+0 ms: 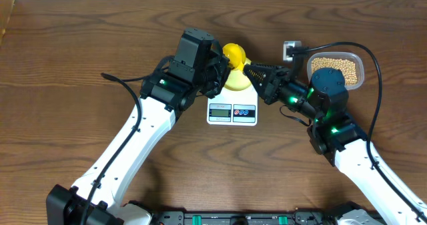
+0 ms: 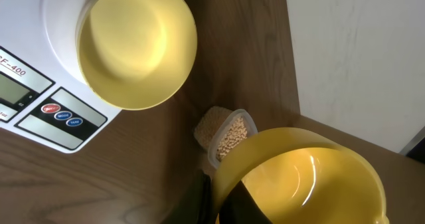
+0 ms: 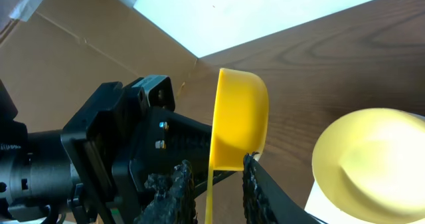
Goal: Scoop item into bowl and weigh 50g on scale
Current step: 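Grasp the scoop handle with the right gripper, release the left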
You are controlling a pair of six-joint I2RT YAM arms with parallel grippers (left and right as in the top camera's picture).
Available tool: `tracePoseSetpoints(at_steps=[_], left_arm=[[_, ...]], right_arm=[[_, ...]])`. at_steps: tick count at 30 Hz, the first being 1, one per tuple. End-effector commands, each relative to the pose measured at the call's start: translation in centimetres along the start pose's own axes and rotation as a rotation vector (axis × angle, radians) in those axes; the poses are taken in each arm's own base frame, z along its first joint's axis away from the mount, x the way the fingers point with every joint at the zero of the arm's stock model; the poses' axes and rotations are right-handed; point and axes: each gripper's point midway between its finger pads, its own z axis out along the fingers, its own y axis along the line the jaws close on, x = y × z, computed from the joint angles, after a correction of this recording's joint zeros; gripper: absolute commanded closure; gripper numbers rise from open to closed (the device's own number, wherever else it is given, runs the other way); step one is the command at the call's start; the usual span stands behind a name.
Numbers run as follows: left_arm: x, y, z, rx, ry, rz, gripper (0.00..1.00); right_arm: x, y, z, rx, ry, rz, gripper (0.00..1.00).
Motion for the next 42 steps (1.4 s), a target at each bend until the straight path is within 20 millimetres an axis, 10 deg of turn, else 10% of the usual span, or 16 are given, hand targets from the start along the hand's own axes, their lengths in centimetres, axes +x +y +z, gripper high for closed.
tracePoseSetpoints(at_steps=[1,30,39,42], left_arm=[[0.1,-0.2,0.0,0.002,0.005,0.000,0.92],[0.7,0.0,0.1,-0.005,0.002,0.025,0.92],[0.4,0.0,0.1,-0.008,-0.016,0.028,0.29],[-0.6,0.0,0.0,-0.010,-0.057,0.074,0.28]], right_arm=[[-0.8,0.9,0.0,-0.011,-0.019,-0.026,0.78],[0.3,0.4,0.8,-0.008,0.015,-0.029,0.99],[0.0,-0.4,0.7,0.030,0.001,-0.021,0.99],[-0.3,-1.4,0.5,0.066,-0.006,-0.025,0.99]])
